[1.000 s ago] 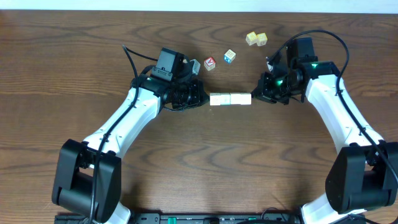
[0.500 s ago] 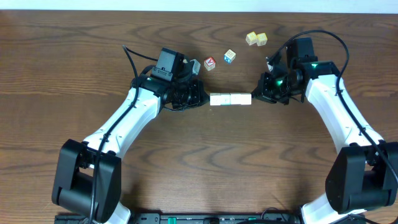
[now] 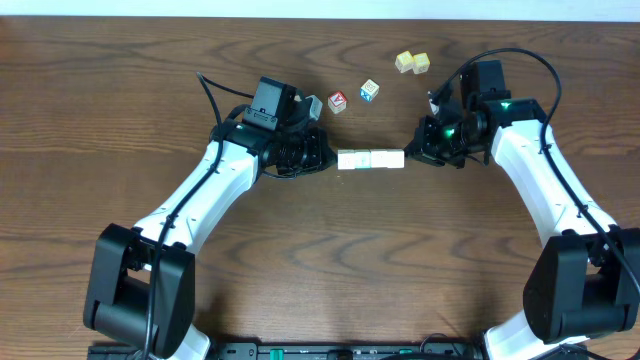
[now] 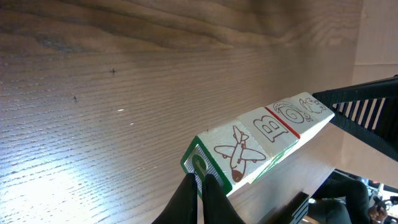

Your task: Lift 4 blocks

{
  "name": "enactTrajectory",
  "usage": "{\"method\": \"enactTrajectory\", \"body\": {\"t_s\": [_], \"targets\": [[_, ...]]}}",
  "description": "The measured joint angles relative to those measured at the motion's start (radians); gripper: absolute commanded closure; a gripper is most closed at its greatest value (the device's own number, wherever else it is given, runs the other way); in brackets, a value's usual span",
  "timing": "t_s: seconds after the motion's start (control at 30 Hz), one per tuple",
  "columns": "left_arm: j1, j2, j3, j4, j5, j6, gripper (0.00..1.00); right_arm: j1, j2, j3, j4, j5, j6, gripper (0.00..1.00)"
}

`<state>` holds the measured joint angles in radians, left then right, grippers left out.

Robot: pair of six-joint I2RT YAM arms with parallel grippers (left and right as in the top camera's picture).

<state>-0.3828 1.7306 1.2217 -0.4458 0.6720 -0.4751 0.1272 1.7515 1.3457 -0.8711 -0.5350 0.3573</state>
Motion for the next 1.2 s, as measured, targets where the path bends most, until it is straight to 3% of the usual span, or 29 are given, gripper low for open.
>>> {"method": "enactTrajectory", "body": {"t_s": [1.2], "targets": [[0.0, 0.0, 0.0, 0.0, -0.001, 0.0, 0.93, 0.013, 0.0, 0.0, 0.0, 0.028, 0.002, 0.99]]}}
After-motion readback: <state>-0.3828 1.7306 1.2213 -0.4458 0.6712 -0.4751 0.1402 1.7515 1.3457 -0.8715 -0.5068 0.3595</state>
